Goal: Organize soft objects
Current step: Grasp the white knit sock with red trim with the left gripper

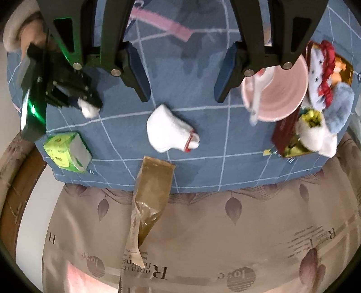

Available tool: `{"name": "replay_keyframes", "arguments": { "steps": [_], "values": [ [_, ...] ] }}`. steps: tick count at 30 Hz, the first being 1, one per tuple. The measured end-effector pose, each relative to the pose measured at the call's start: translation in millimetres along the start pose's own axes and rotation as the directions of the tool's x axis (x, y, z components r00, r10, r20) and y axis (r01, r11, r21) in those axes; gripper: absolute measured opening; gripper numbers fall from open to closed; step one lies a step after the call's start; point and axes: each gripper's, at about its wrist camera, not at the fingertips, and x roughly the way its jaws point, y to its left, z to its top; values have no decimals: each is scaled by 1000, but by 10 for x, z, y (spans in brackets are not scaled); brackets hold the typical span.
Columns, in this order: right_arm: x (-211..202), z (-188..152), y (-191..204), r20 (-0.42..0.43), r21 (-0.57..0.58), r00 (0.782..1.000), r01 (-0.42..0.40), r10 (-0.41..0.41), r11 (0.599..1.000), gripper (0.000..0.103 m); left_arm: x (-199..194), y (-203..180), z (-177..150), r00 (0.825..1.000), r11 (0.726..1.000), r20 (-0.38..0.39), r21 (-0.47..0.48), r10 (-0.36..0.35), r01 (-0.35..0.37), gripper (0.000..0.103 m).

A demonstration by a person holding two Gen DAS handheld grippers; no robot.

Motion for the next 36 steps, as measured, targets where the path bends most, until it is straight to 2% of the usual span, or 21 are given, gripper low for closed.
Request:
{"name": "replay_keyframes", "arguments": {
  "steps": [7, 18, 23, 27, 30, 32, 34, 35, 36],
  "values": [
    [0, -6, -32, 3, 22, 1000, -26, 26, 999, 26, 348, -118, 238, 1000, 1000, -14, 4, 25, -25, 60],
    [-4, -4, -121, 8, 54, 998, -70, 70, 996, 26, 860, -274, 335, 997, 999, -61, 14, 39, -39, 60],
    [-5, -2, -146, 10, 67, 996, -88, 88, 994, 27, 1135, -316, 416, 993, 995, -63, 40, 98, -96, 60],
    [-2, -5, -150, 11, 75, 995, -97, 97, 992, 27, 1407, -234, 423, 990, 994, -95, 21, 109, -107, 73],
    [3, -4, -152, 11, 77, 995, -101, 100, 992, 27, 1499, -95, 423, 992, 996, -108, -54, 64, -70, 85],
    [5, -2, -156, 13, 81, 994, -108, 107, 991, 29, 1546, -3, 432, 992, 994, -121, -104, 16, -28, 87],
    [6, 1, -157, 13, 83, 994, -111, 111, 990, 29, 1558, -7, 438, 992, 994, -128, -101, 17, -30, 85],
    [5, 1, -156, 13, 82, 994, -111, 110, 990, 29, 1552, -24, 433, 992, 996, -128, -90, 15, -27, 81],
    [5, 1, -157, 14, 83, 994, -112, 111, 990, 29, 1540, -35, 426, 992, 996, -123, -84, 4, -14, 71]
  ]
}}
